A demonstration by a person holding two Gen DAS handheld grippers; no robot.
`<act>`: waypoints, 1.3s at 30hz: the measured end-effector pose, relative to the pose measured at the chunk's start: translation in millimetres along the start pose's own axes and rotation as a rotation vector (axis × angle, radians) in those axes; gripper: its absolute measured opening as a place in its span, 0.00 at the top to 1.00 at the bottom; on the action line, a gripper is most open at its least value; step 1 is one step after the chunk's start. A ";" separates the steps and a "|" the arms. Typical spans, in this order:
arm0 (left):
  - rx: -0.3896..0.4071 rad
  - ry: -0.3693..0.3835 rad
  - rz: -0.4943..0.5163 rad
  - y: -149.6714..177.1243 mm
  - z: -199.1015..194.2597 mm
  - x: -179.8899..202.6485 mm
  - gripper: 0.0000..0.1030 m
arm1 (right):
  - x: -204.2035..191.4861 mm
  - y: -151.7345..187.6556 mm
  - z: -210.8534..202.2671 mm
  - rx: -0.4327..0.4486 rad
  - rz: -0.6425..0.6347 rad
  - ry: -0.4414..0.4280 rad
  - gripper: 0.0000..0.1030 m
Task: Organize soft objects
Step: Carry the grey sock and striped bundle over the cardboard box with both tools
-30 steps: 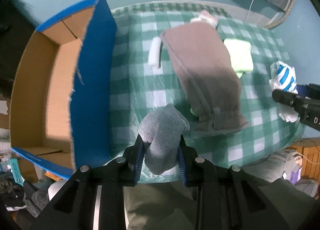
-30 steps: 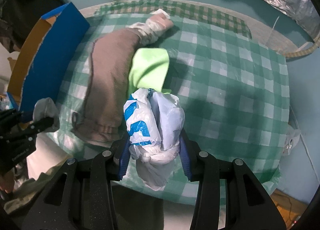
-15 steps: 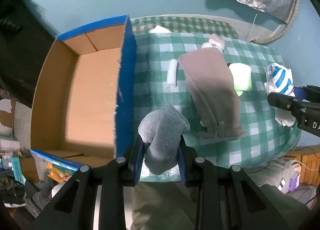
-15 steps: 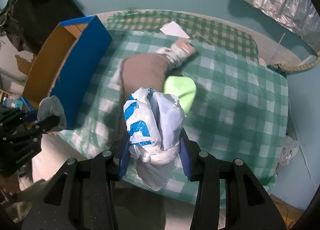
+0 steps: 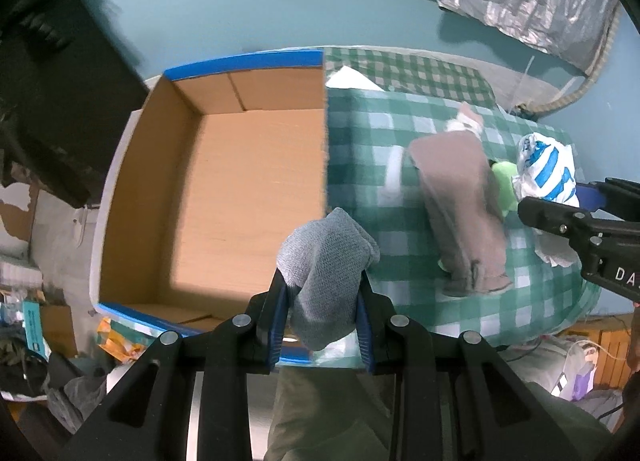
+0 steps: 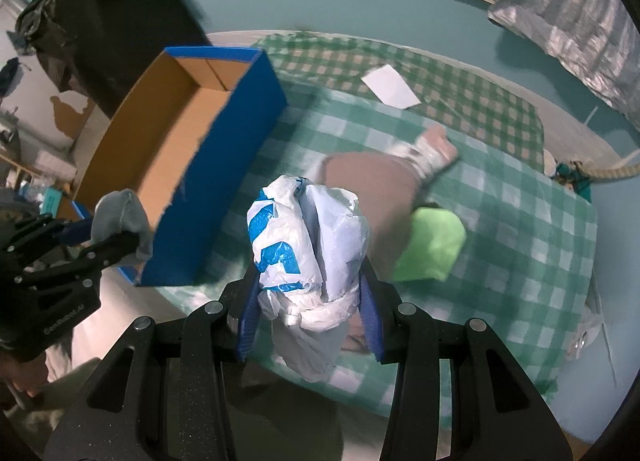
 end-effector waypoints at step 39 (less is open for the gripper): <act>-0.082 -0.052 -0.140 -19.4 69.6 -154.7 0.70 | -154.5 -105.3 102.1 -0.116 -0.186 -0.083 0.58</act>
Point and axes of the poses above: each gripper's, at about its wrist camera, not at the fingertips, and z roughly the way its jaws point, x to its right, y to its underside, the point moved 1 cm from there along z, roughly the way its jaws point, and after that the axes turned 1 degree about x, right-handed, at the moved point
